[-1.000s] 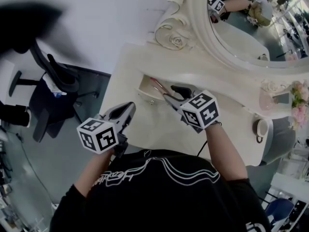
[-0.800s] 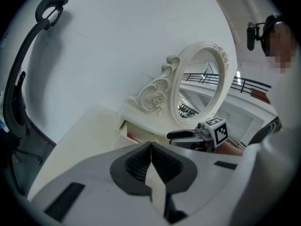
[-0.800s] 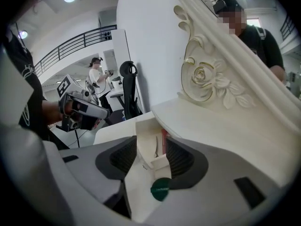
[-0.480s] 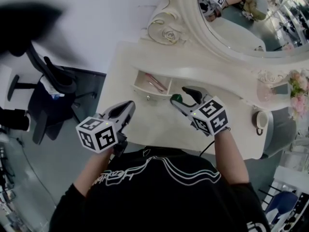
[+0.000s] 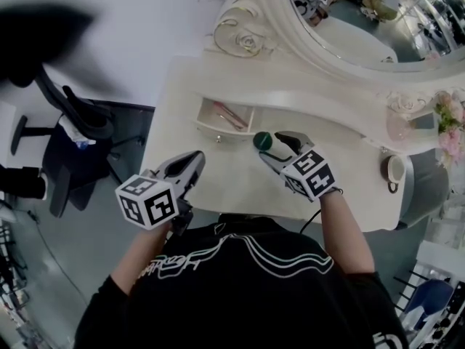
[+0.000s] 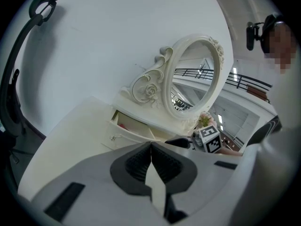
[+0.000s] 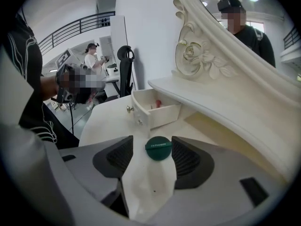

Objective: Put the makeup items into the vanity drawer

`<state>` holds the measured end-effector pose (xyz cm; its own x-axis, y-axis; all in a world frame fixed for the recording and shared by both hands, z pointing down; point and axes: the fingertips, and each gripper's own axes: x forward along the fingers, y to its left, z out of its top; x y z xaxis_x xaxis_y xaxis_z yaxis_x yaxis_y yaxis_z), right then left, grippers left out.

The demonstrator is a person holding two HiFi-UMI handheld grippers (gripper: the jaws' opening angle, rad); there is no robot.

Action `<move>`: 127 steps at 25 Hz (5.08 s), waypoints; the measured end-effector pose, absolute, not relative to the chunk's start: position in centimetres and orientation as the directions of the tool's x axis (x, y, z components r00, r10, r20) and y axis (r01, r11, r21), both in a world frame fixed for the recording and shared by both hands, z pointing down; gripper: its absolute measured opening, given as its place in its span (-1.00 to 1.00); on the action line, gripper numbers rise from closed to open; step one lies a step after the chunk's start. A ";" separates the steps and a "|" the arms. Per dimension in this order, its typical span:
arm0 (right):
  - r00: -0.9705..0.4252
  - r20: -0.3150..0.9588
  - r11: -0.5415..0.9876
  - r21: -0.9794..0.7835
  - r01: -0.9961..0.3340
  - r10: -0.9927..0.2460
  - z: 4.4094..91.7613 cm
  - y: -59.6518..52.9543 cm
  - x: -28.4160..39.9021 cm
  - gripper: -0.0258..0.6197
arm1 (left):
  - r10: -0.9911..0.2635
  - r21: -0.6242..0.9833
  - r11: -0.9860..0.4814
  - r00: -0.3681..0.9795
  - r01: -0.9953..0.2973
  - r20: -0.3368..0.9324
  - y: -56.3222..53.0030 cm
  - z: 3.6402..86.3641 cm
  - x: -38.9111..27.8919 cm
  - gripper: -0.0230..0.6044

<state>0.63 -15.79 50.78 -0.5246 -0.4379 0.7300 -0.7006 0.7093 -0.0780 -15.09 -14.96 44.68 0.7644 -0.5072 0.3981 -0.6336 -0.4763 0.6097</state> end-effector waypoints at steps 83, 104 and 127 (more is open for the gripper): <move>-0.593 0.674 0.815 0.024 -0.579 -0.440 44.6 -22.7 -9.0 -0.77 | -0.578 0.620 -0.407 0.715 -0.671 0.394 -17.3 45.1 -20.3 -0.86; -0.595 0.753 0.840 -0.109 -0.531 -0.279 47.7 -22.1 -10.4 -0.37 | -0.623 0.625 -0.364 0.680 -0.690 0.387 -17.5 45.4 -22.7 -0.85; -0.594 0.720 0.791 -0.102 -0.603 -0.359 48.0 -18.2 -6.9 -0.25 | -0.611 0.610 -0.377 0.682 -0.697 0.402 -13.2 45.3 -20.9 -0.86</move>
<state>-6.93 -18.23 48.03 -0.5939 -0.3594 0.7198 -0.6026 0.7915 -0.1020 -20.86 -13.24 45.28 0.6823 -0.6108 0.4017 -0.6969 -0.3774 0.6098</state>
